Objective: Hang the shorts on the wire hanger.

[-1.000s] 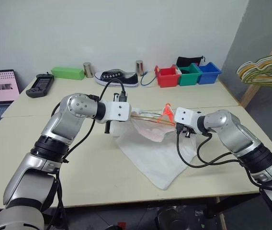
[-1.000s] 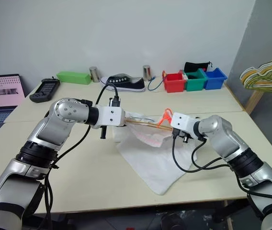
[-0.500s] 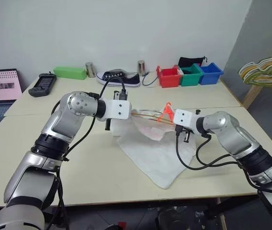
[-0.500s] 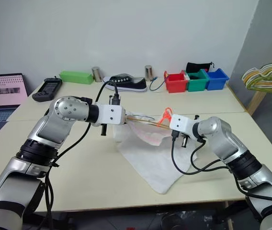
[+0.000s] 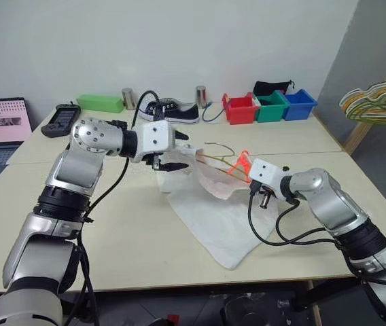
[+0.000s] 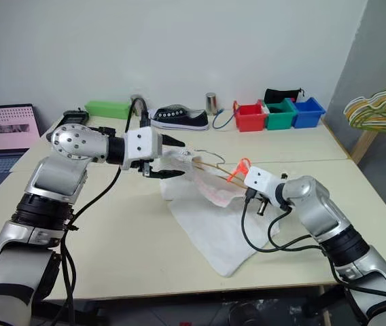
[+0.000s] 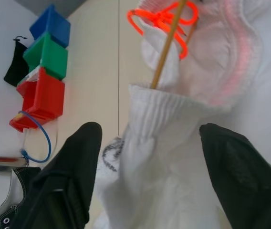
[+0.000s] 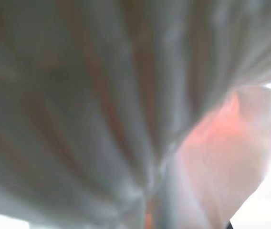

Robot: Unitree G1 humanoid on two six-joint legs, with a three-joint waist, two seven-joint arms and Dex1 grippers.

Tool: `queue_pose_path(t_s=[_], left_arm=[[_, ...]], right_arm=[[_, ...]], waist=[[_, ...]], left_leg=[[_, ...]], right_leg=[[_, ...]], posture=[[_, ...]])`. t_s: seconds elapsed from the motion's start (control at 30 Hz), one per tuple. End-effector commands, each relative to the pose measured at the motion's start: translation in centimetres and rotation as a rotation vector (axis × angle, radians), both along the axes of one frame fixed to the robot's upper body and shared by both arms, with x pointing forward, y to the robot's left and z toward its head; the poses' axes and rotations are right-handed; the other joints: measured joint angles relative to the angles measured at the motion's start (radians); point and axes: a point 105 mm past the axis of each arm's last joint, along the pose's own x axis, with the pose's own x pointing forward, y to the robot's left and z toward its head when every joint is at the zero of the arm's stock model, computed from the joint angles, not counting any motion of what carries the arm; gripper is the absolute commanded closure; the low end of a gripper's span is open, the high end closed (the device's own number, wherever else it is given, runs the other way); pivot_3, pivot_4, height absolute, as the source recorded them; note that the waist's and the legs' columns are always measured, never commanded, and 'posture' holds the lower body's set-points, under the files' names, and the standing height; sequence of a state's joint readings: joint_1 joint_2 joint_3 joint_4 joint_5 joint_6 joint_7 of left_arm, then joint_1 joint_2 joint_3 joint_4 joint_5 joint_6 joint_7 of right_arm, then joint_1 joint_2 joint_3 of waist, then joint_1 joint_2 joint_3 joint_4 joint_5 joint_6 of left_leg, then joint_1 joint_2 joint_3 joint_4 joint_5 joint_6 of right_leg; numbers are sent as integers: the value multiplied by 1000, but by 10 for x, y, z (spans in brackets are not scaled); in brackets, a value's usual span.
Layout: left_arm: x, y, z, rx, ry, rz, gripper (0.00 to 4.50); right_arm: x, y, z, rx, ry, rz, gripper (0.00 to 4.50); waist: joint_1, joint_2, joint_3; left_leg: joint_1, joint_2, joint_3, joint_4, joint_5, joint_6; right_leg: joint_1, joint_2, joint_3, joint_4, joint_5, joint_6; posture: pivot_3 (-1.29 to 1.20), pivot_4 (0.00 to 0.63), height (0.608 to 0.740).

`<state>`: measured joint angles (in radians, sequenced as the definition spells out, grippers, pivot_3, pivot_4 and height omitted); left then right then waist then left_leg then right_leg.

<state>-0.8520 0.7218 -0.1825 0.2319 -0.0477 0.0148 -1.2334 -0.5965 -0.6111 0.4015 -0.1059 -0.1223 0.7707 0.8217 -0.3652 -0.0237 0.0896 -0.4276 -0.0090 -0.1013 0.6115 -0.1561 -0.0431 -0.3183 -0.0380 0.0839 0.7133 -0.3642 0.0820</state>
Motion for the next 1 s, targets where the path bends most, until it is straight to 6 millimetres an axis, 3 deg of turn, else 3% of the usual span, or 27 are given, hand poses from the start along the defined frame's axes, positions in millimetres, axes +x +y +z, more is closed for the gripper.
queue_pose_path(t_s=[0.03, 0.13, 0.2, 0.33, 0.57, 0.67, 0.77, 0.87, 1.0], left_arm=[[-3, 8, 27, -112, -56, 40, 20], [-1, 10, 35, -223, -46, 96, 20], [-2, 4, 29, -257, -33, 107, 20], [-9, -22, 19, -349, 17, 75, 20], [-25, -84, 11, -459, 117, -45, 20], [-28, -101, 13, -478, 125, -88, 20], [-29, -113, 17, -492, 127, -121, 20], [-30, -143, 29, -545, 110, -176, 20], [-24, -161, 42, -595, 77, -188, 20]], right_arm=[[-6, 1, 8, 147, 13, -124, 4500], [-10, -8, 1, 279, 62, -332, 4500], [-11, -19, -2, 403, 99, -551, 4500], [-20, -41, -5, 565, 143, -886, 4500], [-37, -79, -10, 769, 192, -1326, 4500], [-40, -99, -4, 832, 142, -1488, 4500], [-45, -120, 1, 785, 61, -1591, 4500], [-47, -155, 29, 665, -194, -1670, 4500], [-44, -170, 51, 634, -339, -1689, 4500]], waist=[[0, 0, 0], [0, 0, 0], [0, 1, -2], [3, 5, -7], [-9, 13, -17], [-35, 16, -19], [-58, 19, -21], [-80, 20, -22], [-110, 21, -23]], left_leg=[[0, 0, 0, 0, 0, 0], [0, 0, -1, 0, 0, 0], [0, 0, -2, 0, 0, 0], [0, -1, -3, 1, 1, -1], [0, -2, -3, 1, 1, -2], [0, -2, -2, 1, 1, -2], [0, -2, -2, 0, 1, -1], [0, -3, -2, 0, 1, -1], [1, -14, 2, 0, 1, -1]], right_leg=[[0, 0, 0, 0, 0, 0], [0, 0, 0, 0, 0, -1], [0, 0, -1, 1, 0, -1], [1, 0, -2, 2, 0, -1], [1, 0, -2, 1, 1, -1], [1, 0, -1, 2, 0, -1], [1, 0, -1, 2, 0, 0], [1, 0, -1, 2, -2, 3], [3, -3, 3, 0, -2, 4]], posture=[[-325, 0, 740], [-335, 0, 740], [-343, 0, 740], [-369, 0, 740], [-428, 0, 740], [-442, 1, 740], [-443, 0, 740], [-451, 0, 740], [-457, 0, 740]])
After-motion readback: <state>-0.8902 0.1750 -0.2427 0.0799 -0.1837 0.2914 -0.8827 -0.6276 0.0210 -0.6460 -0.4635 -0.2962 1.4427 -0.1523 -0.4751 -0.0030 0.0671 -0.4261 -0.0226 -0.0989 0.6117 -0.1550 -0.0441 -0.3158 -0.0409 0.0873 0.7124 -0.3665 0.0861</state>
